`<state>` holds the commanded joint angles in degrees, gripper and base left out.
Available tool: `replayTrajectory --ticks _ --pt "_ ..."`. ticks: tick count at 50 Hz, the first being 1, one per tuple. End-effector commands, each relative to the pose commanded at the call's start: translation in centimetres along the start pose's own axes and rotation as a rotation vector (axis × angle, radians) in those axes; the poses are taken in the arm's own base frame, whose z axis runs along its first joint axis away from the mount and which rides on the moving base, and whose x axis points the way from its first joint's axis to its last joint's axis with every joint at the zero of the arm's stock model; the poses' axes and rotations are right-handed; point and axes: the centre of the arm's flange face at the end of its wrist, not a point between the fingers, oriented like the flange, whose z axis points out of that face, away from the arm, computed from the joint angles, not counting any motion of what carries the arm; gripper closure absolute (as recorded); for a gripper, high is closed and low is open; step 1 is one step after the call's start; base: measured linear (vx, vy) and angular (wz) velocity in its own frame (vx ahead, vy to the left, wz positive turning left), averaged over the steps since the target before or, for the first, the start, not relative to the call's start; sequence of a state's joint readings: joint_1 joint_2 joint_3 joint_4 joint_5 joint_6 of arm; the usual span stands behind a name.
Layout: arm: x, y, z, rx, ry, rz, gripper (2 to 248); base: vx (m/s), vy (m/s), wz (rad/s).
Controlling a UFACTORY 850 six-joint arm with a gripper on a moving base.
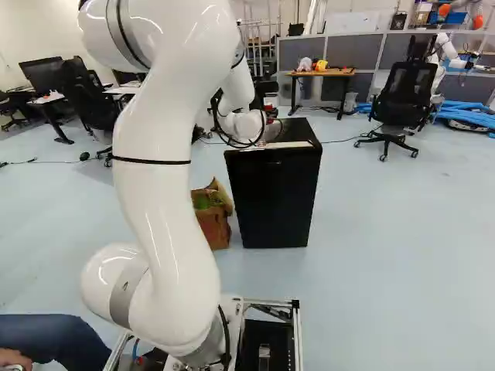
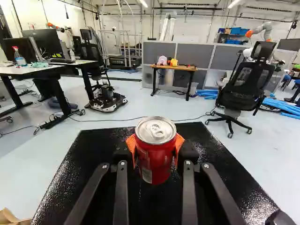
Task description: Grab a drink from the fridge
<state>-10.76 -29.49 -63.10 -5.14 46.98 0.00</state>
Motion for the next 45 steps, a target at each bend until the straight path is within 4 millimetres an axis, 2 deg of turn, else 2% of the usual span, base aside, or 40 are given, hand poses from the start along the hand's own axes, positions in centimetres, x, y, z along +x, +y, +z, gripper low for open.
replayTrajectory --ticks 23,45 --pt "0.0 -1.0 -2.5 0.01 -0.012 0.003 151 0.0 0.0 0.0" --pt "-0.2 -2.5 -6.8 0.026 -0.032 0.008 151 0.0 0.0 0.0"
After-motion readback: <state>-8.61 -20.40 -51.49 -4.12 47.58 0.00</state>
